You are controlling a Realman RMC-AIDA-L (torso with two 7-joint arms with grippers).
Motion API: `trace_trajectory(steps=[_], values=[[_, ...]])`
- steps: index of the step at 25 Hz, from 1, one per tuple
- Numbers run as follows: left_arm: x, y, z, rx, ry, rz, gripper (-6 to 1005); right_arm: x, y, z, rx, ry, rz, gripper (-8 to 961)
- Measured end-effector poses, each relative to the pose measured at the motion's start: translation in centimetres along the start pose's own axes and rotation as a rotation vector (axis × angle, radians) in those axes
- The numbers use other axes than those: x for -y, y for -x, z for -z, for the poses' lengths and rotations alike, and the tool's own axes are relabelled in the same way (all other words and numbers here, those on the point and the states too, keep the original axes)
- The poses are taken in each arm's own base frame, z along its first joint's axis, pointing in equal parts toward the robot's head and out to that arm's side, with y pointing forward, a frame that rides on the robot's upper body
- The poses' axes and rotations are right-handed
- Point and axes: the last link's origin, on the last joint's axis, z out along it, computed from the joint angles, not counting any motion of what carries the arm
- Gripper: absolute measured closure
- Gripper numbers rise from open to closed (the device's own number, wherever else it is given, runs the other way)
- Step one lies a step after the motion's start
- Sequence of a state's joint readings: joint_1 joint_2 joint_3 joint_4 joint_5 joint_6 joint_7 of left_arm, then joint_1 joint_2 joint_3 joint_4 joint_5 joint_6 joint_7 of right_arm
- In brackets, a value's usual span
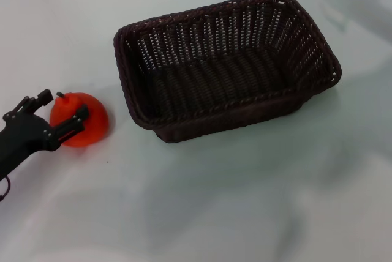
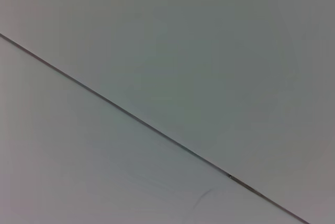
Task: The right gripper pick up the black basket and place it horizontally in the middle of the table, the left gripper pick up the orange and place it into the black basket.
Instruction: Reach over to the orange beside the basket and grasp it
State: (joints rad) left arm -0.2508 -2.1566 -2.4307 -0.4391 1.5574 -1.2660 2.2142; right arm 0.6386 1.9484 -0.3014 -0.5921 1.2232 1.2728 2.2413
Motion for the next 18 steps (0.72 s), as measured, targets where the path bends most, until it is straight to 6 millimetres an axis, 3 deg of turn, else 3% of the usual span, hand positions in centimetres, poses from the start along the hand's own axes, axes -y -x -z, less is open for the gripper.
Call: trace_trajectory(steps=[5,10,15,18], values=[[0.29,0.14,0.11,0.020,-0.011,-0.023,75,-0.03,-0.22,-0.25,-0.011,0.010,0.001,146],[0.48,0.01,0.57,-0.004,-0.037,-0.028,236,0.04,-0.18,-0.41,-0.008,0.009,0.002,146],[0.28,-0.29,0.33,-0.014,-0.017,-0.037,470,0.17,-0.34,-0.70,-0.011,0.012,0.006,146],[0.21,-0.40,0.28,-0.020,-0.011,-0.037,525,0.29,-0.25,-0.91,-0.002,0.010,0.011,146]])
